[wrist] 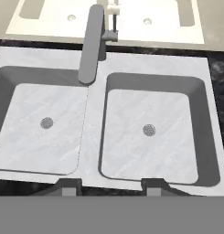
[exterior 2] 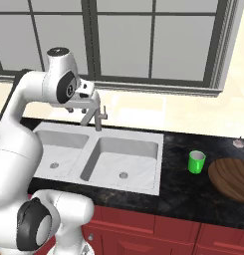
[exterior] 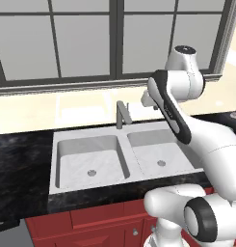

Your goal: Pick the mug and place it in the sink. Pick the bowl and place it in the open cabinet and then close the cabinet.

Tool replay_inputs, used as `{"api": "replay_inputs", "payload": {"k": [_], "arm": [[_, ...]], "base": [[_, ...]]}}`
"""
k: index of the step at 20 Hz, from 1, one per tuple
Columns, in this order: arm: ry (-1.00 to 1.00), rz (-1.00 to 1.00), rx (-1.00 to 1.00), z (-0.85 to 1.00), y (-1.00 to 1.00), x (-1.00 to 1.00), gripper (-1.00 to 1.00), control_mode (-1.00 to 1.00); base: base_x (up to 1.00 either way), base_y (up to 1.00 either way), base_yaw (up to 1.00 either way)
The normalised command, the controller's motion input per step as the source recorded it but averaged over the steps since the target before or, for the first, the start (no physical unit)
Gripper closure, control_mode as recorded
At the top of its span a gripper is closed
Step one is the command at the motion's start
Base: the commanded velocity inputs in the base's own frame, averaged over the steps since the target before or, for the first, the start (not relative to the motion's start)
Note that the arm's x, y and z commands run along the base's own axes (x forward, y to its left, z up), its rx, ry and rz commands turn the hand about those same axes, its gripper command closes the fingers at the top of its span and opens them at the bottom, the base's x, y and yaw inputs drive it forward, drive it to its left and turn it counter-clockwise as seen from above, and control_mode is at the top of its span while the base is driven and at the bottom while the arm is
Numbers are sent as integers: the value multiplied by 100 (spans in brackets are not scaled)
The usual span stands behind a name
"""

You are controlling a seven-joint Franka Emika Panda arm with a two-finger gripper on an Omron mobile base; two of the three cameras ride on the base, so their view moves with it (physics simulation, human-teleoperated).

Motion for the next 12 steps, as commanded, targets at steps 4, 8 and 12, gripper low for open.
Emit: {"api": "replay_inputs", "payload": {"k": [4,8,12], "arm": [[0,0,0,-5,0,-26,-100,-100],[0,-6,0,-9,-24,-52,-100,-100],[0,-9,0,0,-41,-38,-100,-100]], "base": [[0,0,0],[0,0,0],[0,0,0]]}}
